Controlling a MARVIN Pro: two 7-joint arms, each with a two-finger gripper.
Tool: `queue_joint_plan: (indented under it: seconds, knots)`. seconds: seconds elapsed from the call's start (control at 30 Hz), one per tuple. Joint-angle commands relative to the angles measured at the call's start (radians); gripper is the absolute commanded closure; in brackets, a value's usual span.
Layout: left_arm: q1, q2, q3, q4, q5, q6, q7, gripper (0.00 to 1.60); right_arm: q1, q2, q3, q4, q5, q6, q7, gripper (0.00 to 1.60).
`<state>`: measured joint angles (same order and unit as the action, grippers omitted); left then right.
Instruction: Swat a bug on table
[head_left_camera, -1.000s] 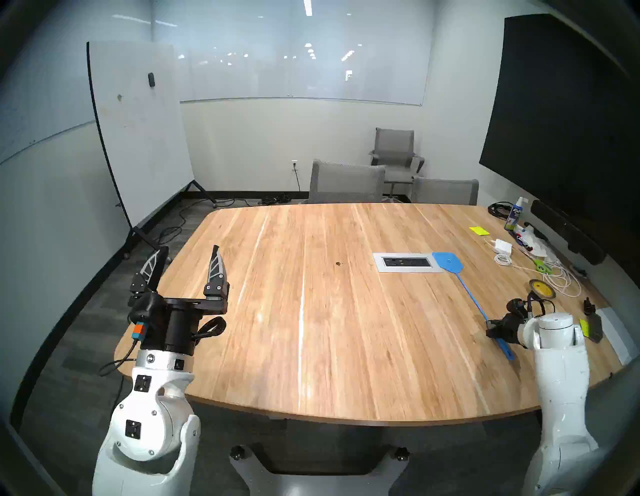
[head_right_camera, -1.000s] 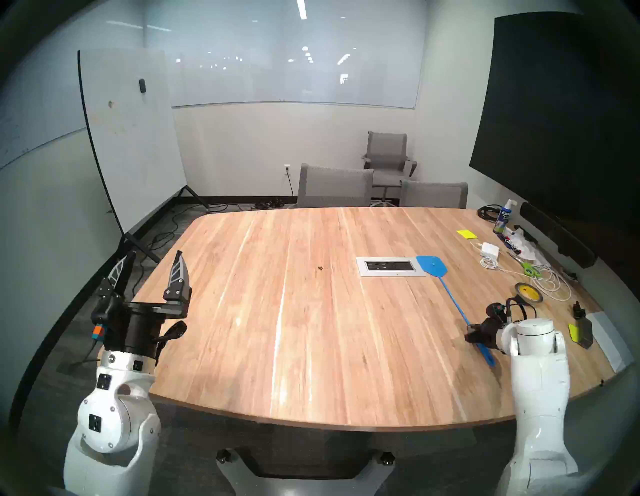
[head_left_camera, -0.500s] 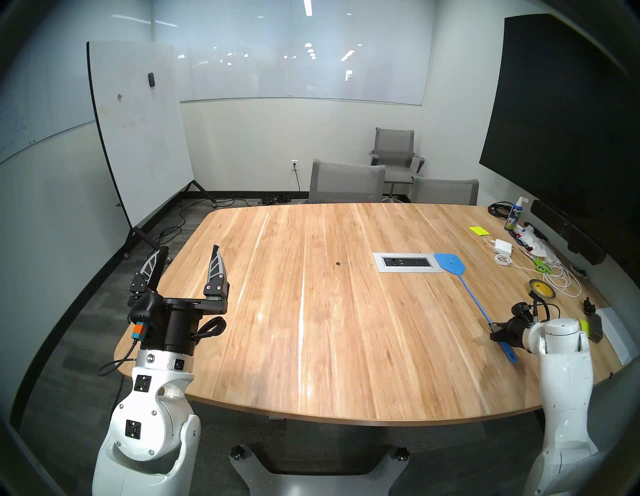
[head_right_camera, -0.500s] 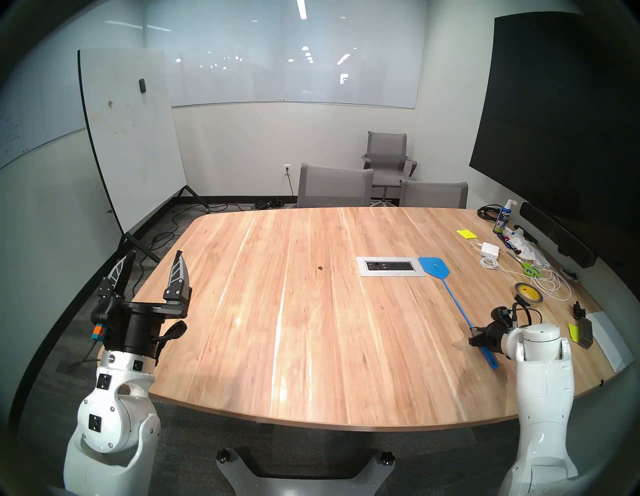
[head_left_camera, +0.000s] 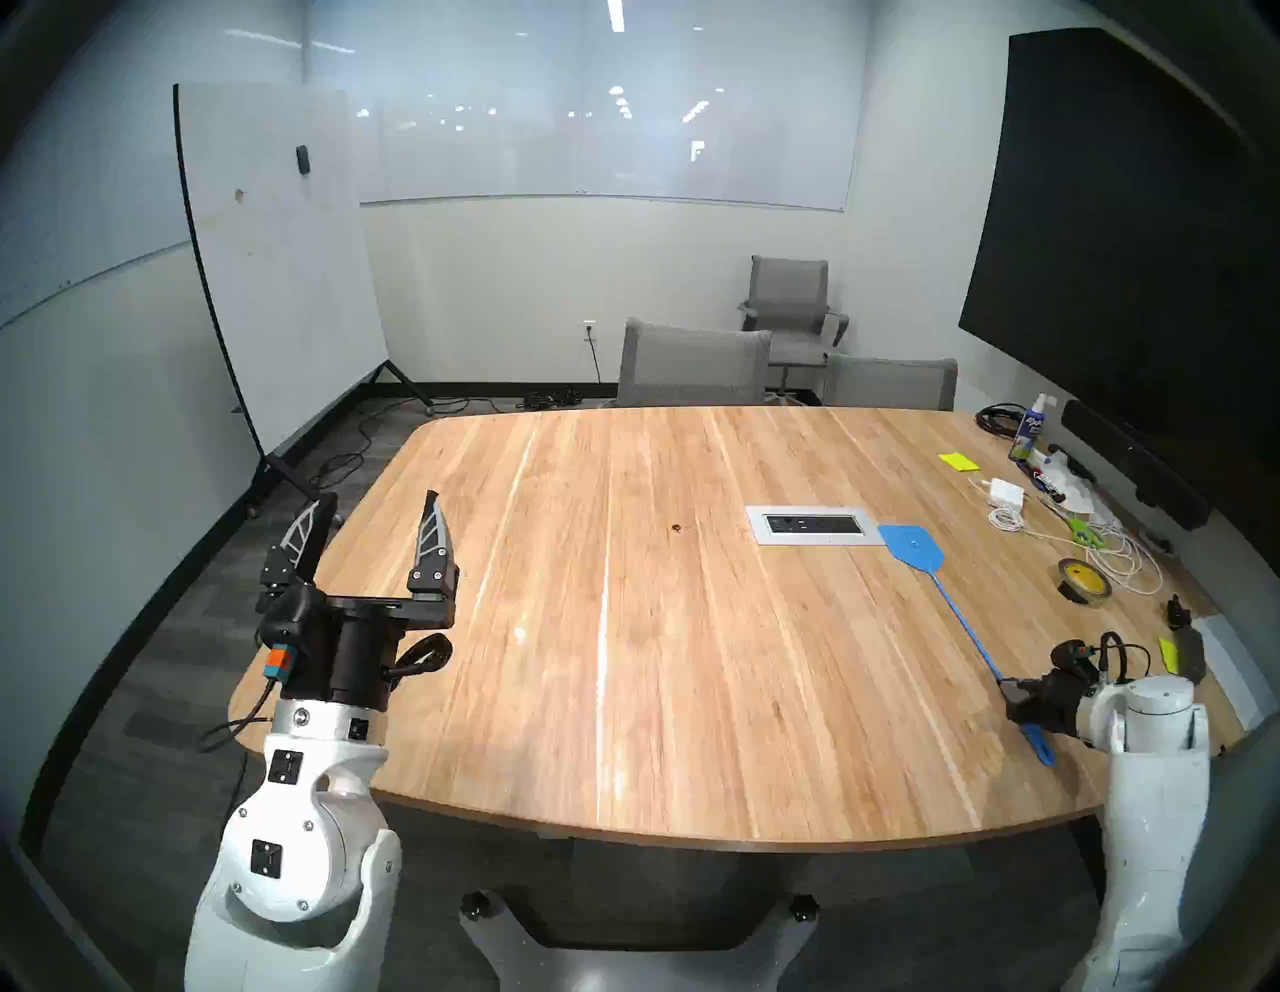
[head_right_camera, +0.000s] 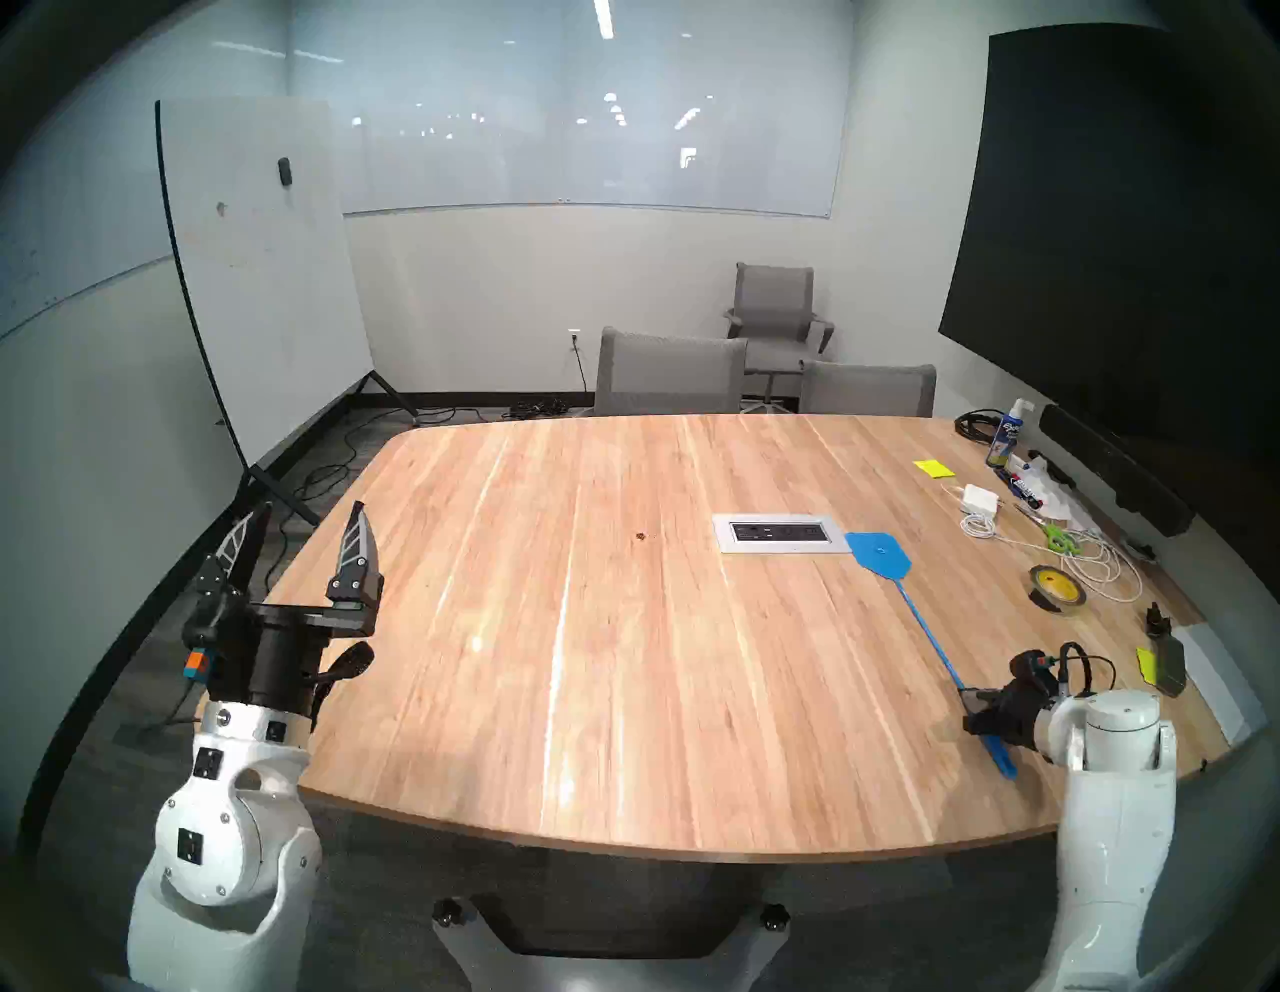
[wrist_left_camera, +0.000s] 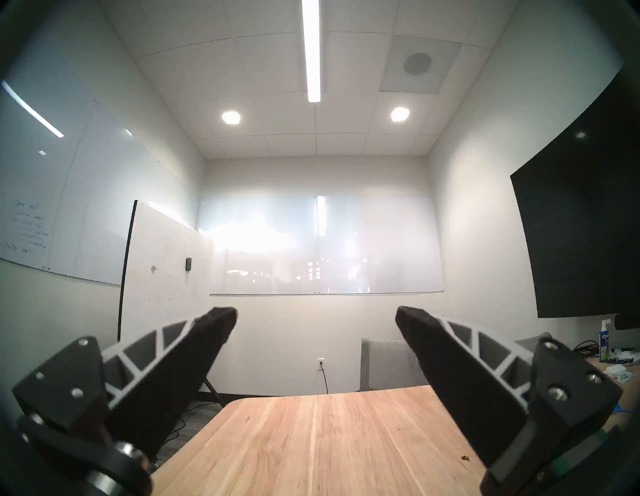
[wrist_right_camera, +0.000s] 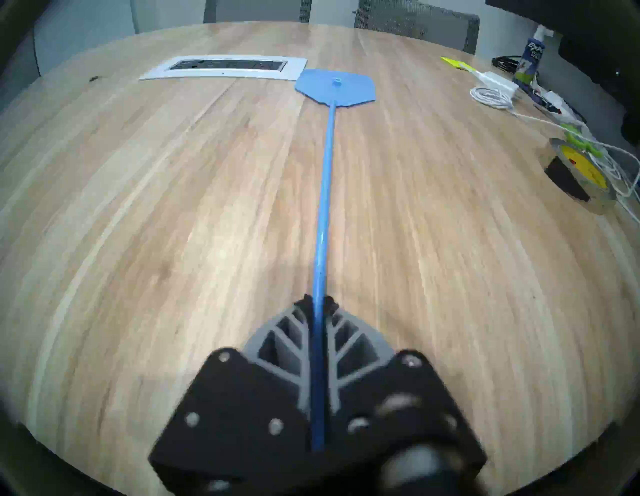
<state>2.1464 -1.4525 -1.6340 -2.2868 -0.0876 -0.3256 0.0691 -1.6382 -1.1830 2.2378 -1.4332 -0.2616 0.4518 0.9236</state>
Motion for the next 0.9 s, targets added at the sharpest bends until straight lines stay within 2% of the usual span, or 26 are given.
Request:
queue_joint_plan:
  seconds: [0.0, 0.07, 0.23, 0.5, 0.87]
  knots:
    - [0.000, 0.000, 0.001, -0.019, 0.000, -0.003, -0.001, 0.00, -0.122, -0.016, 0.067, -0.123, 0.002, -0.030, 0.094, 1.46]
    - [0.000, 0.000, 0.001, -0.019, 0.000, -0.003, -0.001, 0.00, -0.124, -0.015, 0.073, -0.124, 0.000, -0.039, 0.108, 1.44]
    - [0.001, 0.000, 0.001, -0.019, 0.000, -0.003, -0.001, 0.00, -0.186, -0.020, 0.100, -0.190, 0.007, -0.058, 0.151, 1.44]
    - [0.002, 0.000, 0.001, -0.020, 0.000, -0.002, -0.001, 0.00, -0.273, -0.065, 0.157, -0.308, 0.000, -0.059, 0.187, 1.41]
    - [0.002, 0.000, 0.001, -0.021, 0.000, -0.001, -0.001, 0.00, -0.294, -0.098, 0.163, -0.350, 0.001, -0.069, 0.213, 1.42]
